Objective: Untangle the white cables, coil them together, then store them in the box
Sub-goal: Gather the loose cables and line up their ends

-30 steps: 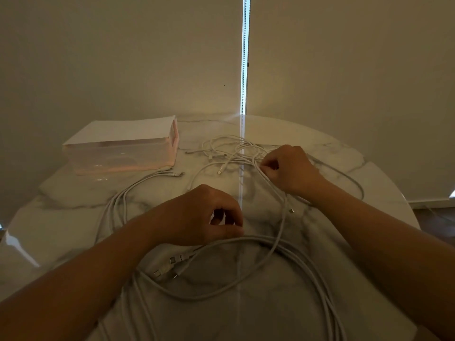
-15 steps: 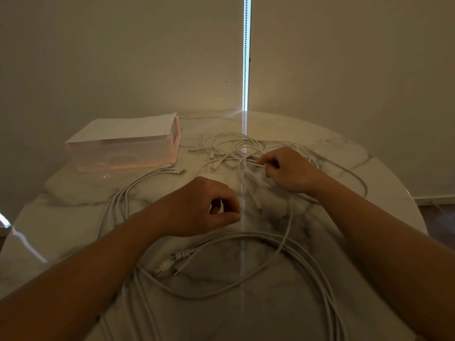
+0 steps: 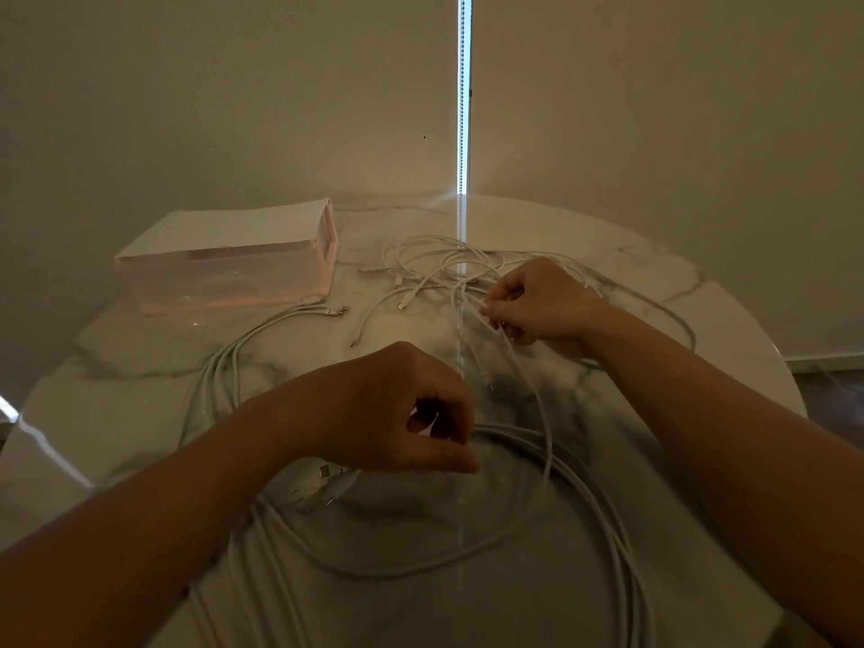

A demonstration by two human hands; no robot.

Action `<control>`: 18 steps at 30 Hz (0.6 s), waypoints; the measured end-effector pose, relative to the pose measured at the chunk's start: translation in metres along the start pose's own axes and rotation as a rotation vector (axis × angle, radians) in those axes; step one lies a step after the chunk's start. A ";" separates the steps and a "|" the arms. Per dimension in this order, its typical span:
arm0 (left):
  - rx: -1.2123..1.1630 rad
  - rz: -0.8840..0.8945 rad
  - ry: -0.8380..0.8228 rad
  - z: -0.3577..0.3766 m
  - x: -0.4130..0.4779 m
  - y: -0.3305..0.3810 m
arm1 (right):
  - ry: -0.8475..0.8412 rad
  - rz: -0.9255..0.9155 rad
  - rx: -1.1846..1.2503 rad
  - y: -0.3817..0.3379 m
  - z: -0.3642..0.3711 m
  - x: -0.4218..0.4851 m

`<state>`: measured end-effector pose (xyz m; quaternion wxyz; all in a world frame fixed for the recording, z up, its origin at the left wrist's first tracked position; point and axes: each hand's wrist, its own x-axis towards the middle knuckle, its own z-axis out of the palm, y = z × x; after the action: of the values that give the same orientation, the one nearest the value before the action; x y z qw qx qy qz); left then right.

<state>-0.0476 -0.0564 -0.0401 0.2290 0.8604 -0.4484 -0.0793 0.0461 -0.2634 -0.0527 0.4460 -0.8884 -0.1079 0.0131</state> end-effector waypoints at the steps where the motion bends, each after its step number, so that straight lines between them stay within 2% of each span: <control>1: 0.006 0.010 -0.002 0.001 0.000 0.001 | -0.017 0.023 0.010 -0.002 -0.001 0.000; 4: 0.105 0.006 0.089 0.002 0.001 -0.008 | -0.038 0.078 0.107 -0.005 -0.001 -0.001; 8: 0.315 -0.016 0.238 0.002 0.013 -0.027 | -0.007 0.074 0.090 -0.004 0.000 -0.003; 12: 0.550 -0.042 0.231 0.000 0.036 -0.046 | -0.016 0.062 0.076 -0.005 -0.001 -0.003; 18: 0.584 -0.097 0.193 -0.005 0.046 -0.069 | -0.056 0.130 0.119 -0.001 -0.008 -0.002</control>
<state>0.0319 -0.0579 -0.0642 0.0097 0.9138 -0.3866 0.1241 0.0452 -0.2696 -0.0471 0.4931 -0.8647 -0.0617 0.0734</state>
